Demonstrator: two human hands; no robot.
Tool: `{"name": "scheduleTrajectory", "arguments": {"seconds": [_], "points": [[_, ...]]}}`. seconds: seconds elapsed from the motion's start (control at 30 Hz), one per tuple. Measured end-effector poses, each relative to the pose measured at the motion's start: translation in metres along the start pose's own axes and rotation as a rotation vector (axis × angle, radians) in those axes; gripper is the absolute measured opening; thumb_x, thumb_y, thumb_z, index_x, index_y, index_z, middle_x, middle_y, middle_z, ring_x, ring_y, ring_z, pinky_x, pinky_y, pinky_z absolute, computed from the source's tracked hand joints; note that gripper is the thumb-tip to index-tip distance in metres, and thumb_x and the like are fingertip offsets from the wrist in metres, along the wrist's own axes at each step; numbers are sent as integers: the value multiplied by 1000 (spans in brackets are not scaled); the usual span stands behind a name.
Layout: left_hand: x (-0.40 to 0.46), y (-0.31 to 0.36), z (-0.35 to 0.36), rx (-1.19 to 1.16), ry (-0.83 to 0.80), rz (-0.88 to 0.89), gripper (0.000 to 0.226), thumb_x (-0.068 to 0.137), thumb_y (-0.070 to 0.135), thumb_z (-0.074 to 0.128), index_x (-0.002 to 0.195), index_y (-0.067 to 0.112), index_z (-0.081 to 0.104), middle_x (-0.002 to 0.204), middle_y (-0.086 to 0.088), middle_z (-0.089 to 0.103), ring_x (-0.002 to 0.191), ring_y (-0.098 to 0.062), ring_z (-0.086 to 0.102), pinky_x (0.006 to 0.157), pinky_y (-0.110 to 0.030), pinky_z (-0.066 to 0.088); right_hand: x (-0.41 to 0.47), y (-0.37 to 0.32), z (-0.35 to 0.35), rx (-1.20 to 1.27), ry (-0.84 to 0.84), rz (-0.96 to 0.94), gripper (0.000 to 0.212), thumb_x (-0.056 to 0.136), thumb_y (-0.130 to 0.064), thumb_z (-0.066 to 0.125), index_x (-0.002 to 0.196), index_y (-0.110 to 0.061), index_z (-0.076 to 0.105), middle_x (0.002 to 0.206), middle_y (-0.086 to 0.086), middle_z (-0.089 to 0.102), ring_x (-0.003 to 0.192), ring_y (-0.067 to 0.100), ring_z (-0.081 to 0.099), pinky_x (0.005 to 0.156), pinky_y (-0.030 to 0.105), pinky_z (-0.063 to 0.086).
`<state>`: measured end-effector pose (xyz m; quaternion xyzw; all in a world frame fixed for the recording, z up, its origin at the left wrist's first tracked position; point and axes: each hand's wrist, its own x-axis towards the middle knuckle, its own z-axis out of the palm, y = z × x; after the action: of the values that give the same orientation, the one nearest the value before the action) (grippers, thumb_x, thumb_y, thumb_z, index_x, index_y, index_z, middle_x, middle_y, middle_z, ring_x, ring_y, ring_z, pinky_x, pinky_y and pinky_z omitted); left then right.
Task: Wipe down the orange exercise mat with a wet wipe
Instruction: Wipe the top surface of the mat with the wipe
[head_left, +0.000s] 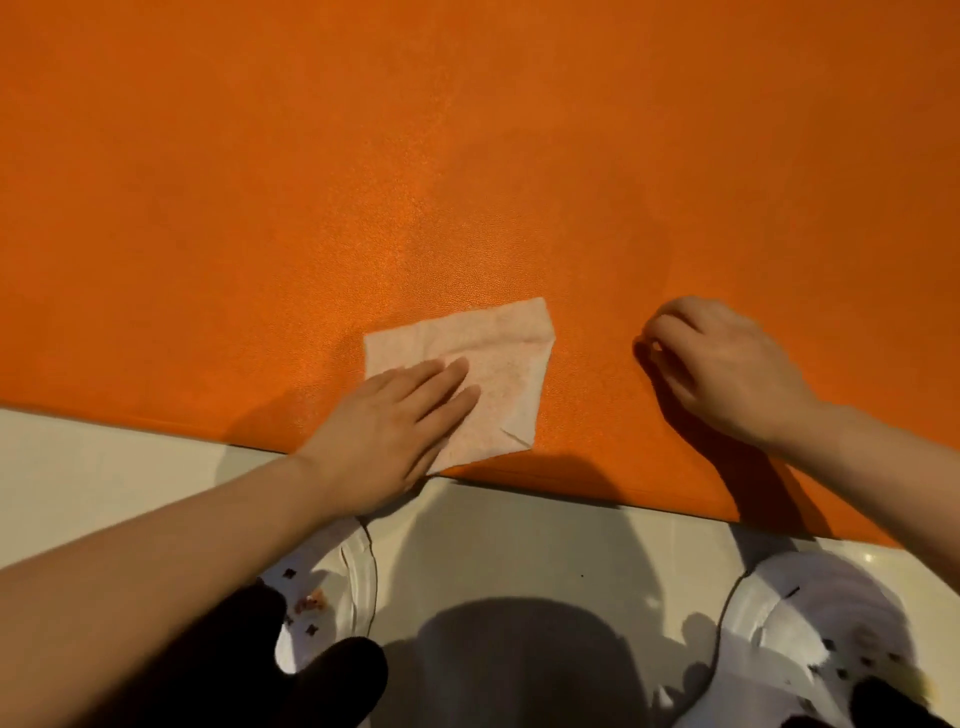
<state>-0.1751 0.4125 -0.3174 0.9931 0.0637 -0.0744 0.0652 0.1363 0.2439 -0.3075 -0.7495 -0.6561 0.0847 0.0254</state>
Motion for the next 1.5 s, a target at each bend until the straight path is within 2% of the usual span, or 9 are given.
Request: {"name": "scheduleTrajectory", "arguments": {"seconds": [0.1, 0.17, 0.37, 0.53, 0.73, 0.9, 1.0, 1.2, 1.5], "points": [[5, 22, -8, 184, -92, -9, 63, 90, 41, 43, 149, 24, 28, 131, -23, 51, 96, -37, 56, 56, -37, 46, -11, 26, 0, -63, -79, 6, 35, 90, -24, 59, 120, -6, 57, 124, 18, 54, 102, 40, 55, 78, 47, 46], [21, 25, -16, 239, -62, 1, 59, 92, 46, 36, 145, 23, 29, 122, -15, 54, 85, -30, 54, 54, -34, 37, -14, 32, -2, -66, -100, 36, 42, 90, -29, 60, 125, -8, 56, 130, 18, 51, 108, 40, 53, 83, 48, 44], [62, -3, -8, 216, -124, 352, 58, 99, 50, 28, 152, 26, 33, 147, -14, 46, 132, -38, 40, 101, -56, 35, -12, 49, -3, 8, -82, 132, 50, 93, -36, 58, 136, -12, 49, 147, 18, 40, 130, 39, 42, 102, 53, 36], [87, -1, -11, 184, -175, 442, 63, 97, 56, 27, 156, 32, 23, 160, -6, 31, 144, -37, 32, 101, -72, 32, 0, 89, -3, 68, 14, 279, 53, 100, -39, 49, 145, -14, 42, 156, 17, 30, 141, 37, 29, 112, 58, 23], [95, 12, -2, 51, -90, 274, 76, 94, 68, 27, 158, 30, 16, 165, -4, 14, 151, -30, 15, 110, -70, 20, 0, 125, 19, 98, 45, 438, 67, 95, -57, 24, 152, -22, 32, 161, 8, 24, 148, 28, 20, 118, 57, 7], [68, 29, 3, -107, 166, -284, 84, 81, 74, 51, 144, 21, 40, 151, -13, 37, 141, -32, 33, 114, -57, 26, -3, 126, 27, 110, 83, 436, 65, 95, -54, 27, 152, -24, 33, 161, 6, 24, 149, 25, 19, 120, 53, 4], [56, 52, 15, -62, 116, -197, 59, 98, 56, 41, 142, 18, 44, 150, -13, 45, 142, -30, 35, 112, -55, 29, 0, 124, 27, 118, 96, 453, 64, 94, -53, 29, 151, -23, 34, 161, 6, 24, 149, 24, 18, 120, 52, 4], [110, 63, 28, -57, 39, -72, 57, 103, 55, 27, 151, 26, 34, 161, -5, 26, 150, -27, 21, 115, -63, 15, -3, 123, 32, 89, 123, 451, 65, 95, -52, 27, 151, -21, 34, 160, 8, 25, 149, 25, 18, 119, 53, 5], [193, 205, 39, -83, 103, -417, 59, 99, 55, 31, 151, 28, 35, 161, 2, 24, 151, -19, 18, 116, -61, 15, -1, 124, 36, 101, 177, 439, 63, 94, -49, 31, 150, -20, 36, 160, 10, 26, 147, 27, 20, 118, 55, 7]]}}
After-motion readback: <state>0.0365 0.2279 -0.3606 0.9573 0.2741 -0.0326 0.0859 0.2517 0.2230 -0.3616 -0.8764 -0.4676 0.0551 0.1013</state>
